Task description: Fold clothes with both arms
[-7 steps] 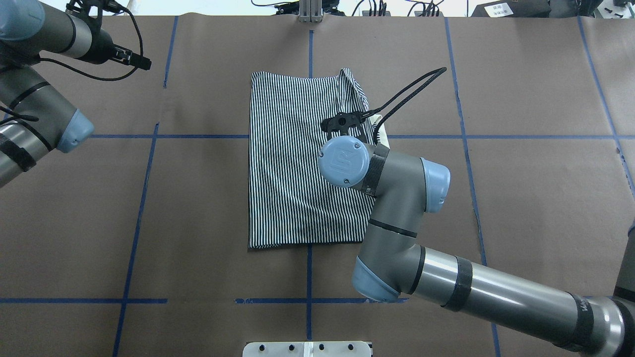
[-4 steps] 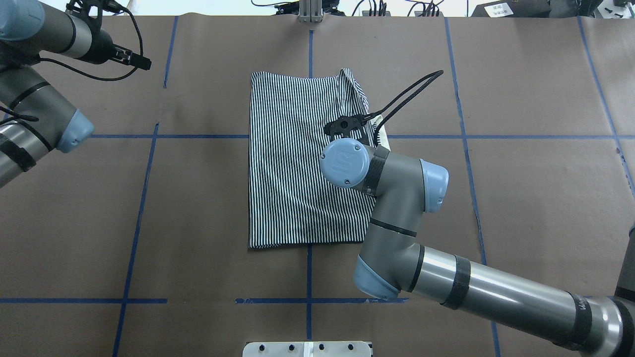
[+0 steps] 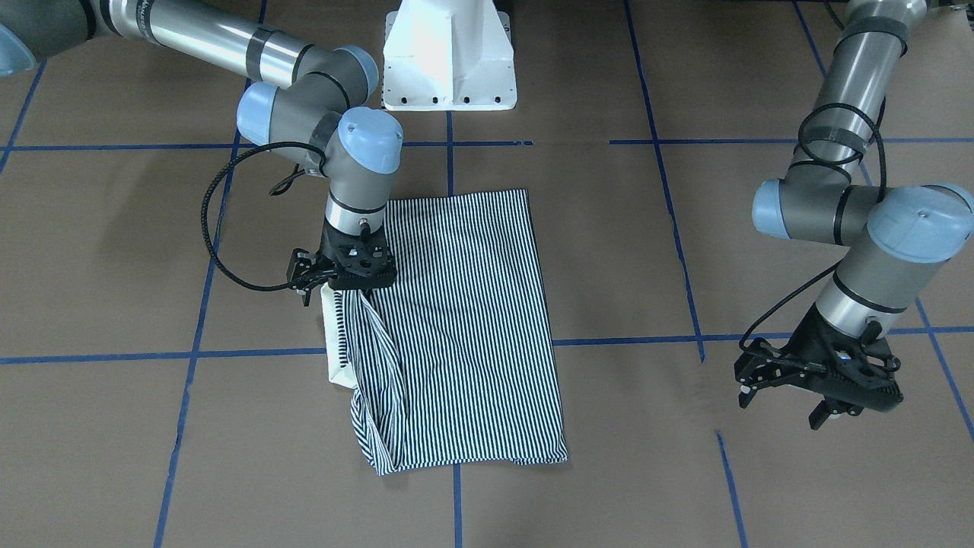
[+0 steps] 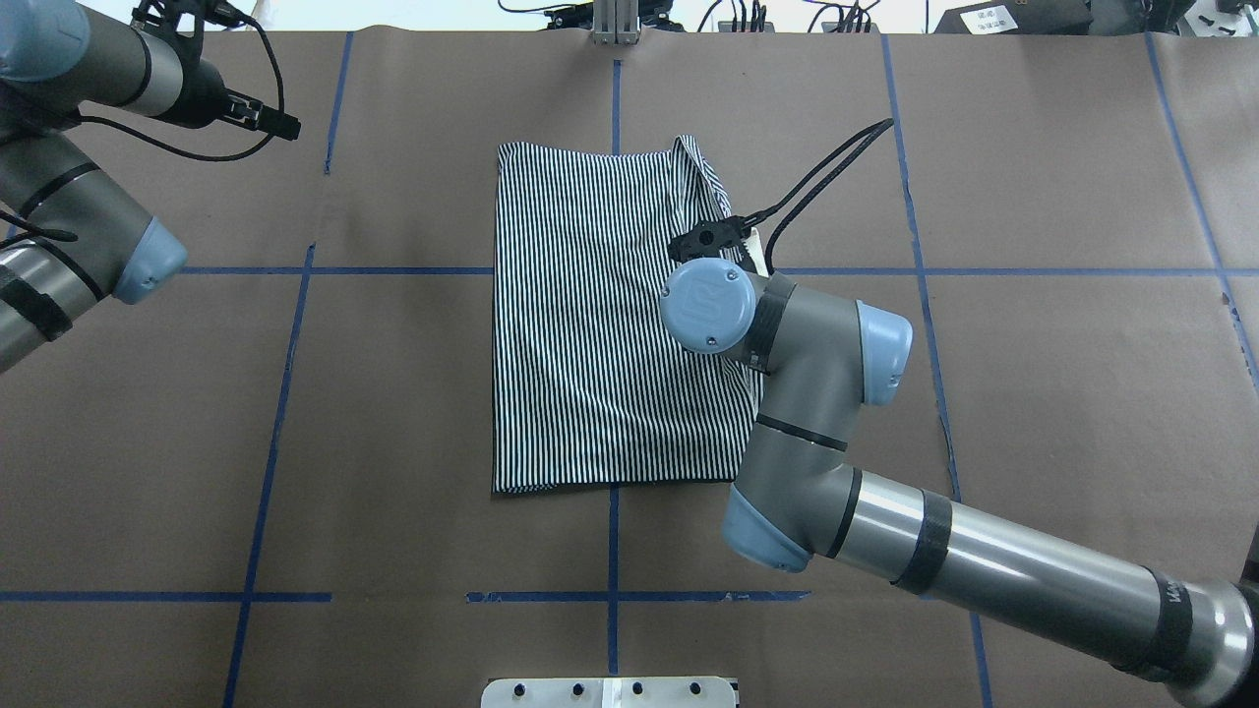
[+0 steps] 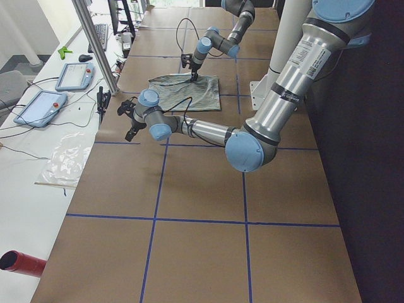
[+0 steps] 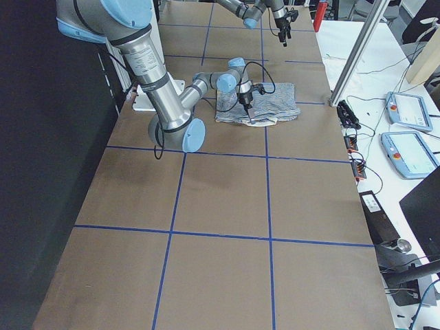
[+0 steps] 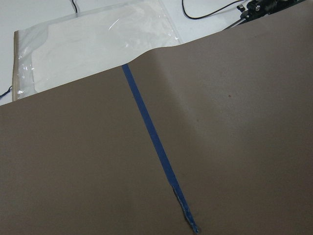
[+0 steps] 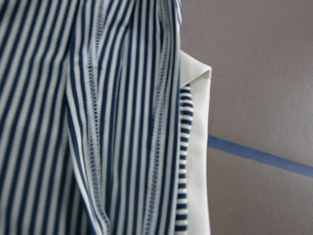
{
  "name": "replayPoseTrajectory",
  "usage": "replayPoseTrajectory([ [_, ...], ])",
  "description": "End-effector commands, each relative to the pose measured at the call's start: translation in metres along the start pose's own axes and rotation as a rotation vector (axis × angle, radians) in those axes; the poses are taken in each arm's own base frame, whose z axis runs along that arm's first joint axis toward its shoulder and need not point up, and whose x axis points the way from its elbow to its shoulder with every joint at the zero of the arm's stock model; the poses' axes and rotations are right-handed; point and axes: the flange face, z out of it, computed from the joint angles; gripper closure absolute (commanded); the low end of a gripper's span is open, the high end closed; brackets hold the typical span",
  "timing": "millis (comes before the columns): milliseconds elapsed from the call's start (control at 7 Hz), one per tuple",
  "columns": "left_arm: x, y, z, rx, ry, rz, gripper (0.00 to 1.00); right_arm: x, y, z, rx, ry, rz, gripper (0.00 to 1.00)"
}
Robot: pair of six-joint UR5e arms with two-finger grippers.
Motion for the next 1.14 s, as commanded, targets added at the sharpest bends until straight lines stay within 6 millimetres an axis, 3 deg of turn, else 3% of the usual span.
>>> replayPoseTrajectory([
  [0,0.001,0.001,0.001,-0.003,0.0,0.0,0.0,0.06,-0.011,0.026,-0.022,0.045,-0.044,0.0],
  [143,0.001,0.001,0.001,-0.003,0.0,0.0,0.0,0.081,-0.015,0.032,-0.024,0.06,-0.037,0.0],
  [571,0.003,0.0,0.001,-0.004,0.002,0.002,0.0,0.095,-0.037,0.001,0.009,-0.012,0.004,0.0],
  [714,0.004,0.0,0.0,0.002,0.006,0.005,0.0,0.089,-0.053,-0.015,0.026,-0.074,0.025,0.0],
  [857,0.006,-0.001,-0.001,0.01,0.011,0.009,0.0,0.064,-0.079,-0.035,0.035,-0.111,0.041,0.0],
  [1000,0.012,-0.006,-0.008,0.024,0.02,0.015,0.0,0.038,-0.105,-0.041,0.022,-0.115,0.1,0.0],
])
